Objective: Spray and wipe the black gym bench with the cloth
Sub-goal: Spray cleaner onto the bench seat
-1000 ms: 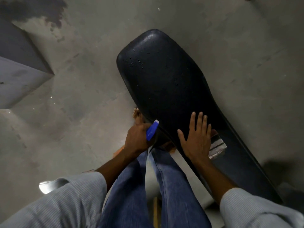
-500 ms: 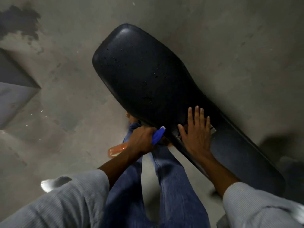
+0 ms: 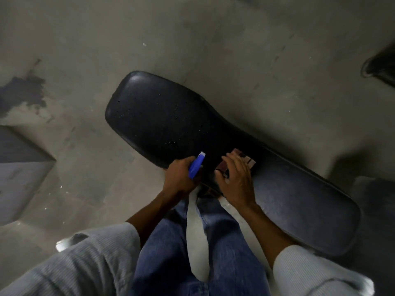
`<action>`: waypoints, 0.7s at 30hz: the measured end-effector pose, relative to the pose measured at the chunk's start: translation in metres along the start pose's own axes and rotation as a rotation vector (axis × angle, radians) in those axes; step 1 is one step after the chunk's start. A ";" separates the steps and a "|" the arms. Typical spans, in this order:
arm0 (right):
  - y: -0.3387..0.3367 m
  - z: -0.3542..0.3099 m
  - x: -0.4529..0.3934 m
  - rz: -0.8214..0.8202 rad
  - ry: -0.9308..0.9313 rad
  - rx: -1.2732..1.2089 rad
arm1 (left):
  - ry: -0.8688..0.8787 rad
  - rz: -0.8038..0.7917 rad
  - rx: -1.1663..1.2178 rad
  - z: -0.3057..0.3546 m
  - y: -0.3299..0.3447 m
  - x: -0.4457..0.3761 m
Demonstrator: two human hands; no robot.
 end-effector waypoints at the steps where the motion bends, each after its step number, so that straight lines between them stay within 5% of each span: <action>1: -0.002 -0.007 -0.003 -0.033 0.001 -0.069 | 0.035 0.024 0.004 0.013 -0.003 -0.003; 8: 0.009 0.001 0.012 -0.517 0.229 -0.278 | 0.298 -0.030 0.245 0.115 0.004 -0.003; 13: -0.037 0.026 0.032 -0.261 0.177 -0.166 | 0.460 -0.005 0.325 0.170 0.024 0.010; 21: -0.111 0.126 0.121 0.292 0.630 -0.449 | 0.397 -0.427 -0.090 0.170 0.128 0.019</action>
Point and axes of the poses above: each hand's wrist, its own x-axis away from the middle knuckle, its own y-axis out of the palm, z = x × y, the point moved 8 cm from there along -x, towards the middle knuckle, and after that the axes turned 4 degrees about -z, right-handed, at the moved point
